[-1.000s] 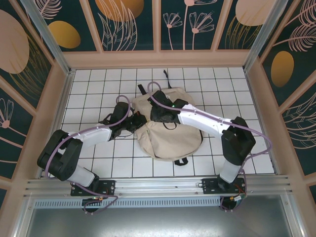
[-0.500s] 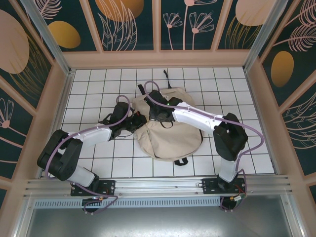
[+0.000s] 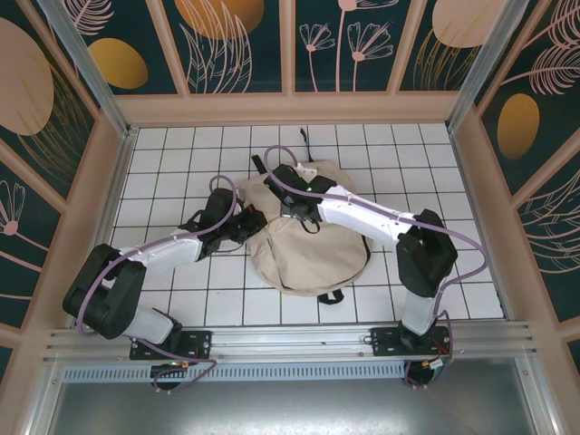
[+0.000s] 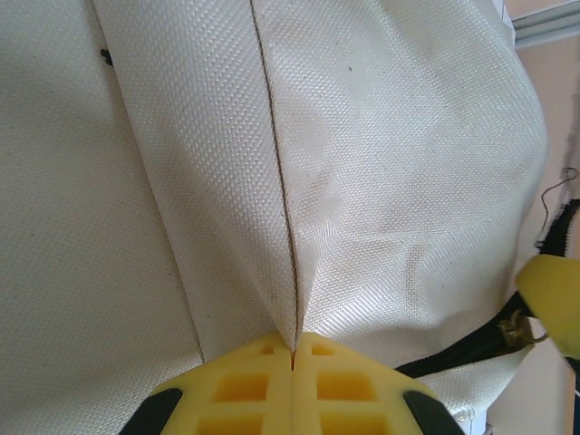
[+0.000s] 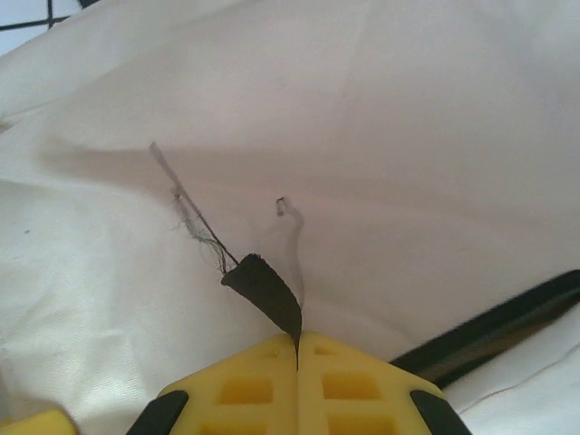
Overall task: Pack the student bag
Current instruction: Zip the student bag at the center of the table.
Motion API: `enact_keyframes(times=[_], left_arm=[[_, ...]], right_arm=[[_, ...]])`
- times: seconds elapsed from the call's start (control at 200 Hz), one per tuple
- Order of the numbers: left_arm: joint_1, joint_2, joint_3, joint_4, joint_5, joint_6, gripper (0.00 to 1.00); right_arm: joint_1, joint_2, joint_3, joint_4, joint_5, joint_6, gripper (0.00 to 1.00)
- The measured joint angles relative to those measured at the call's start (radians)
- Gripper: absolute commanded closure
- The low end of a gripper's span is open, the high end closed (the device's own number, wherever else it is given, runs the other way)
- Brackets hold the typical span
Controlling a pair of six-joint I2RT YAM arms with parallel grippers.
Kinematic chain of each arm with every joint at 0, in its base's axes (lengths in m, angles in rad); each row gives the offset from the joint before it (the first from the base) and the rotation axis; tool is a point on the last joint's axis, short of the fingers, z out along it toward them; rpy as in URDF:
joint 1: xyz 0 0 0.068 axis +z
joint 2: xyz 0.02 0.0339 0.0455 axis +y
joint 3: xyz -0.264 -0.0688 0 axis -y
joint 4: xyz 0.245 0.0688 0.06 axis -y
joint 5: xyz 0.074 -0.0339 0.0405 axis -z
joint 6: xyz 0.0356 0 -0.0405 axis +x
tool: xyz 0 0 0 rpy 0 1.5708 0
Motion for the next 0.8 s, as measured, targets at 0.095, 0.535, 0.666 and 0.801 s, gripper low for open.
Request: enact_keyframes(times=[0.095, 0.535, 0.666, 0.801], left_arm=[[-0.002, 0.0, 0.0, 0.001, -0.003, 0.0, 1.0], [-0.004, -0.003, 0.0, -0.011, -0.014, 0.0, 1.0], [-0.005, -0.004, 0.0, -0.015, -0.02, 0.0, 1.0], [-0.006, -0.004, 0.0, -0.018, -0.024, 0.0, 1.0]], right_arm=[[-0.01, -0.021, -0.02, -0.006, 0.024, 0.0, 1.0], [-0.181, -0.082, -0.156, 0.039, 0.049, -0.024, 1.0], [-0.227, -0.084, -0.186, 0.057, 0.05, -0.028, 1.0], [-0.273, -0.084, -0.214, 0.074, 0.049, -0.027, 1.0]])
